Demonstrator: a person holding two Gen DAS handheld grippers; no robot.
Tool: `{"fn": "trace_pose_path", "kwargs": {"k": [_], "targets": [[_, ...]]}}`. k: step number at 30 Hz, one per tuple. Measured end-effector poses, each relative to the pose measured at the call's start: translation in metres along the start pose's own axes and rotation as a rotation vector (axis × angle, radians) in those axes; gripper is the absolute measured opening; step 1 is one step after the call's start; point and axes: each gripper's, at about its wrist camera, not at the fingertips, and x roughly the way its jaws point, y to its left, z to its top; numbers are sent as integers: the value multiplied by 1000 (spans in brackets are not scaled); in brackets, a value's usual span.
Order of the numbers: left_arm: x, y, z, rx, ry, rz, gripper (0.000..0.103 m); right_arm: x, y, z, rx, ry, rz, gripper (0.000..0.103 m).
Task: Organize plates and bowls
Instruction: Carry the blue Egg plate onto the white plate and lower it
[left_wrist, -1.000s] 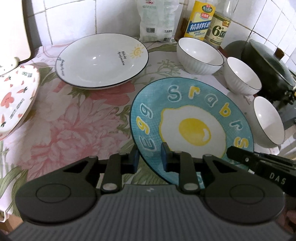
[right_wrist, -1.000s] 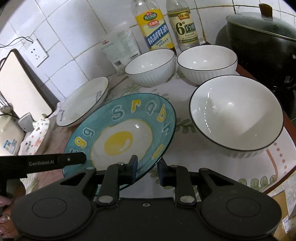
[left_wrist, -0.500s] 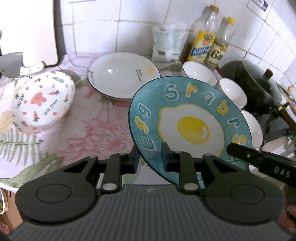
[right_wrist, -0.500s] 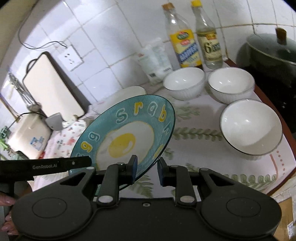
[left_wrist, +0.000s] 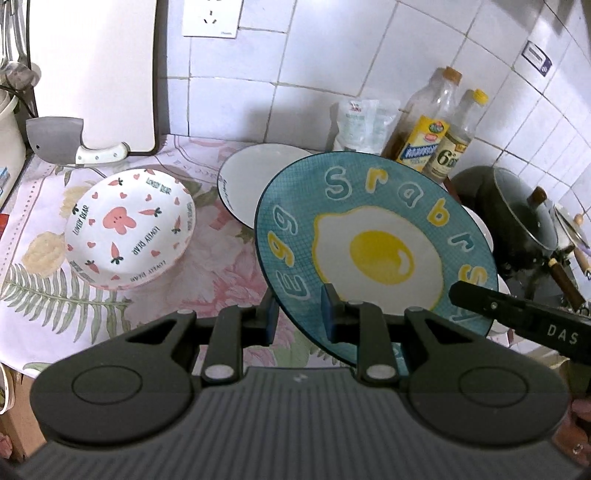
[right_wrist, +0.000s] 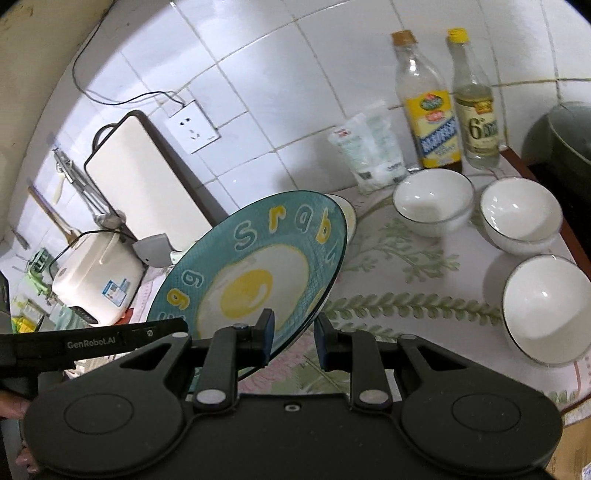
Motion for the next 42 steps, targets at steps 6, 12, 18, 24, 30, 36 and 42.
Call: {"fn": "trace_pose_path", "kwargs": {"k": [6, 12, 18, 24, 30, 36, 42], "targets": [[8, 15, 14, -41, -20, 23, 22, 21, 10, 21, -33, 17, 18, 28], [25, 29, 25, -71, -16, 39, 22, 43, 11, 30, -52, 40, 47, 28], [56, 33, 28, -63, -12, 59, 22, 68, 2, 33, -31, 62, 36, 28], [100, 41, 29, -110, 4, 75, 22, 104, -16, 30, -6, 63, 13, 28], [127, 44, 41, -77, -23, 83, 22, 132, -29, 43, 8, 92, 9, 28], [150, 54, 57, -83, -11, 99, 23, 159, -35, 54, 15, 124, 23, 29], [178, 60, 65, -76, 18, 124, 23, 189, -46, 59, 48, 177, 7, 29]]}}
